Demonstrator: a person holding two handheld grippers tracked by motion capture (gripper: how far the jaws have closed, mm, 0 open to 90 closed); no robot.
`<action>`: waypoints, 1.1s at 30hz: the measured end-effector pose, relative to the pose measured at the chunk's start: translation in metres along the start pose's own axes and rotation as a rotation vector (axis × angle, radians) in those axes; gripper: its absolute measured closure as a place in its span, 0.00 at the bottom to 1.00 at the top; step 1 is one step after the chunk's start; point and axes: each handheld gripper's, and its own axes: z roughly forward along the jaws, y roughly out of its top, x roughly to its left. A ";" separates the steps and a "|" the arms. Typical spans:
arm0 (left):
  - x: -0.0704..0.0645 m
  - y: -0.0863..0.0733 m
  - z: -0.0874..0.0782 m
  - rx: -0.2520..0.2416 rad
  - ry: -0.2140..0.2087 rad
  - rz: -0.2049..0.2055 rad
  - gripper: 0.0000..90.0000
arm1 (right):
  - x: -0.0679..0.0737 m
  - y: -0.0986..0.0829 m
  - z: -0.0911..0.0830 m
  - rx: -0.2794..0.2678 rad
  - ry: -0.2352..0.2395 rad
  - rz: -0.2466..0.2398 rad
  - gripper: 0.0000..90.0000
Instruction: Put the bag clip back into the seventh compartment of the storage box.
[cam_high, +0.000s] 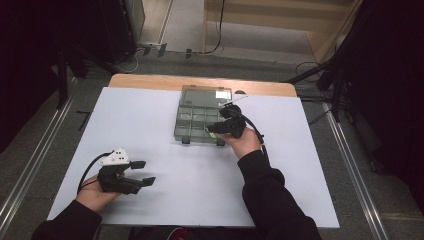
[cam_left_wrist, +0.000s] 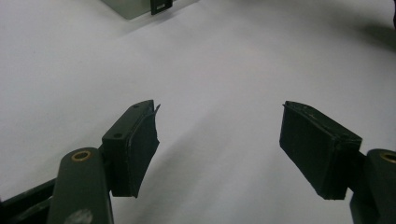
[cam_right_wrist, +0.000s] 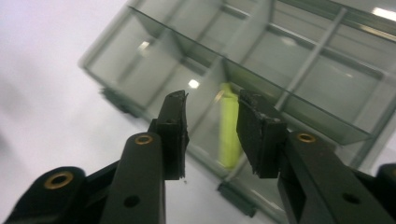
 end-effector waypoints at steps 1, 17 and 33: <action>0.000 0.000 0.000 -0.001 0.000 -0.001 0.30 | 0.003 -0.002 -0.004 -0.026 0.016 -0.033 0.58; 0.000 0.000 -0.001 -0.003 -0.003 0.002 0.30 | 0.020 -0.020 -0.025 -0.065 0.169 -0.189 0.37; 0.000 0.000 0.000 -0.002 -0.001 0.002 0.30 | 0.029 -0.050 -0.038 -0.075 0.268 -0.262 0.24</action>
